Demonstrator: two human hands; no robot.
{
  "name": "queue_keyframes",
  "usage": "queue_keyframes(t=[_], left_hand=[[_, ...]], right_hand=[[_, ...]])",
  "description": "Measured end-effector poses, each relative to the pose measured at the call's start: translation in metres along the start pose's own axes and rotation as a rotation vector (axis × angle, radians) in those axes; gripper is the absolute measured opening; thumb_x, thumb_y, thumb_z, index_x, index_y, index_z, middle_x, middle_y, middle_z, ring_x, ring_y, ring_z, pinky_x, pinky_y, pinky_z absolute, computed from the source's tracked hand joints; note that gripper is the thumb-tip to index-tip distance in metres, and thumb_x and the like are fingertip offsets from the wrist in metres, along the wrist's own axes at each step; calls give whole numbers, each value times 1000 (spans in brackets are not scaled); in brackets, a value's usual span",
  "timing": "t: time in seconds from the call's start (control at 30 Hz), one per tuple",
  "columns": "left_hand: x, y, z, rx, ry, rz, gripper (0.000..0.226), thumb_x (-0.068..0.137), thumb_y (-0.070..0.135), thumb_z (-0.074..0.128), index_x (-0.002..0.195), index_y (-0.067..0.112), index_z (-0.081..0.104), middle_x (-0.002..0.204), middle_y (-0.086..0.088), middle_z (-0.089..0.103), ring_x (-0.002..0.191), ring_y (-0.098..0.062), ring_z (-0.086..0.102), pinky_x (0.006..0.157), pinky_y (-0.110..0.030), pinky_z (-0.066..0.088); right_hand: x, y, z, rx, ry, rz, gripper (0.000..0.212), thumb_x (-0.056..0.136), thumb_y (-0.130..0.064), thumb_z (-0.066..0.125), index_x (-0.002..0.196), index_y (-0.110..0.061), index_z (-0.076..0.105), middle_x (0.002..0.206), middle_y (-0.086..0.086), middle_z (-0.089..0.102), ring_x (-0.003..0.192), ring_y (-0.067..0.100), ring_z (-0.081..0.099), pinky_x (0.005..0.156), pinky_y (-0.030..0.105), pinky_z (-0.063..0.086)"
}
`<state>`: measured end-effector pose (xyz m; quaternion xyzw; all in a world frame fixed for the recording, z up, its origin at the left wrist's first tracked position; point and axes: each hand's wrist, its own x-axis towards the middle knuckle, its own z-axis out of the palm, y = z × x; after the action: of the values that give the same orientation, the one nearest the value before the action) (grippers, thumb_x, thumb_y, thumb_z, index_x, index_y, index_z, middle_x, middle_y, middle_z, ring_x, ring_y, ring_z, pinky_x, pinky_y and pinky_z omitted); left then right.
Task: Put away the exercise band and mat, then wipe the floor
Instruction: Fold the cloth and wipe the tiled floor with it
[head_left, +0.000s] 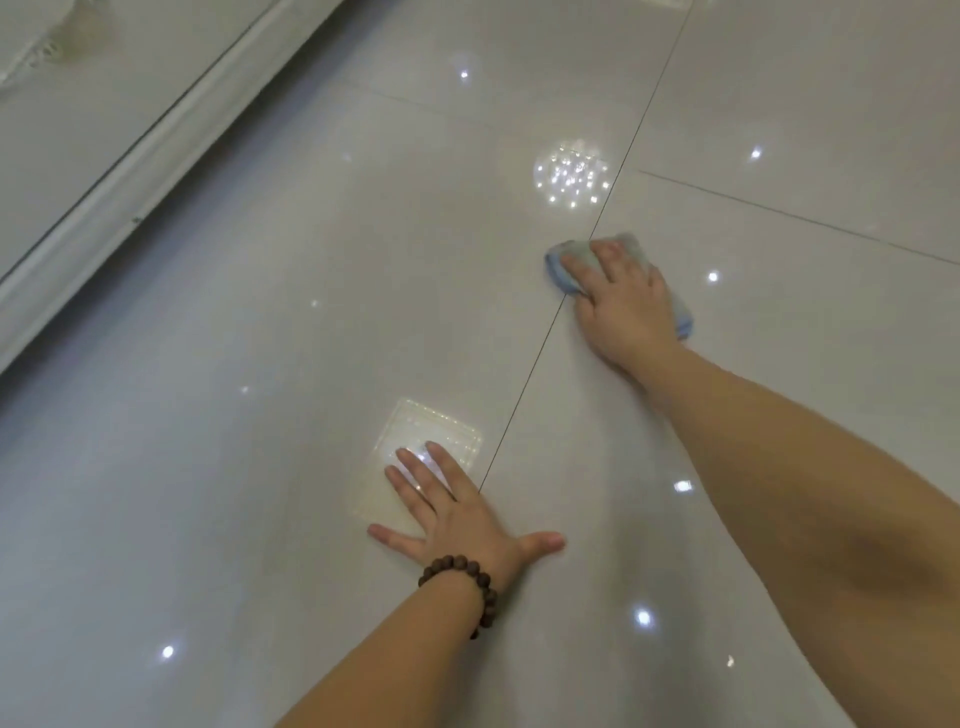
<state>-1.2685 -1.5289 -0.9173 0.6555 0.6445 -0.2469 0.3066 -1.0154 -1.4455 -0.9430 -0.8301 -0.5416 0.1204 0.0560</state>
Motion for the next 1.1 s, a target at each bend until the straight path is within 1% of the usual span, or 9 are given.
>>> queue_keyframes(t=[0.1, 0.2, 0.37, 0.43, 0.5, 0.6, 0.77, 0.87, 1.1], left_hand=[[-1, -1, -2, -28, -2, 15, 166, 36, 91, 62, 129, 11, -49, 137, -16, -53, 129, -33, -47, 99, -74, -13], [-9, -3, -6, -63, 11, 56, 164, 37, 90, 63, 130, 14, -48, 142, -16, -49, 130, -33, -45, 99, -75, -12], [-37, -47, -4, -110, 73, 290, 146, 57, 74, 71, 146, 13, -27, 152, -12, -35, 139, -25, -34, 112, -62, -11], [-68, -80, 15, -91, 81, 280, 143, 59, 75, 68, 145, 10, -27, 152, -12, -35, 139, -25, -34, 114, -59, -10], [-97, -102, 42, -66, 18, 160, 149, 55, 81, 64, 139, 8, -36, 150, -15, -37, 137, -26, -37, 113, -60, -11], [-117, -113, 77, -14, -106, 78, 159, 47, 86, 63, 121, 9, -56, 138, -16, -52, 126, -31, -50, 107, -62, -21], [-109, -113, 90, 101, -132, 54, 163, 47, 85, 65, 120, 3, -55, 126, -19, -61, 120, -37, -54, 103, -66, -22], [-107, -112, 96, 125, -94, 66, 164, 43, 88, 63, 120, 3, -55, 128, -20, -59, 123, -38, -51, 104, -66, -21], [-110, -114, 99, 101, -39, 100, 165, 41, 89, 63, 125, 4, -52, 135, -19, -54, 126, -36, -48, 106, -65, -17]], right_hand=[[-44, -25, 14, 26, 36, -15, 55, 89, -32, 31, 144, -35, 32, 155, 4, 27, 144, 20, 17, 111, 47, 17], [-171, -50, 38, 47, 35, -142, 52, 89, -36, 33, 141, -35, 39, 151, 4, 35, 141, 19, 23, 110, 45, 19], [-312, -62, 55, 44, -36, 44, 53, 91, -36, 35, 144, -40, 31, 153, 1, 31, 143, 16, 17, 110, 43, 15], [-334, -71, 58, 10, -71, 71, 57, 91, -36, 35, 146, -42, 23, 153, 2, 30, 145, 16, 11, 111, 44, 14], [-329, -72, 56, 19, -97, 71, 59, 89, -37, 35, 146, -44, 20, 152, 3, 33, 144, 16, 12, 110, 45, 14], [-281, -56, 54, -20, -55, -38, 55, 88, -36, 36, 142, -39, 33, 149, 6, 37, 141, 20, 23, 110, 46, 17], [-126, -21, 19, -27, -21, 13, 52, 94, -38, 31, 146, -40, 25, 157, 2, 19, 145, 18, 10, 114, 47, 10], [-97, -37, 22, 19, 29, 79, 51, 95, -35, 32, 146, -39, 25, 157, 1, 16, 145, 16, 8, 116, 46, 6], [-322, -74, 64, 4, -49, -564, 51, 91, -35, 41, 142, -38, 37, 152, 2, 32, 141, 21, 26, 114, 47, 16]])
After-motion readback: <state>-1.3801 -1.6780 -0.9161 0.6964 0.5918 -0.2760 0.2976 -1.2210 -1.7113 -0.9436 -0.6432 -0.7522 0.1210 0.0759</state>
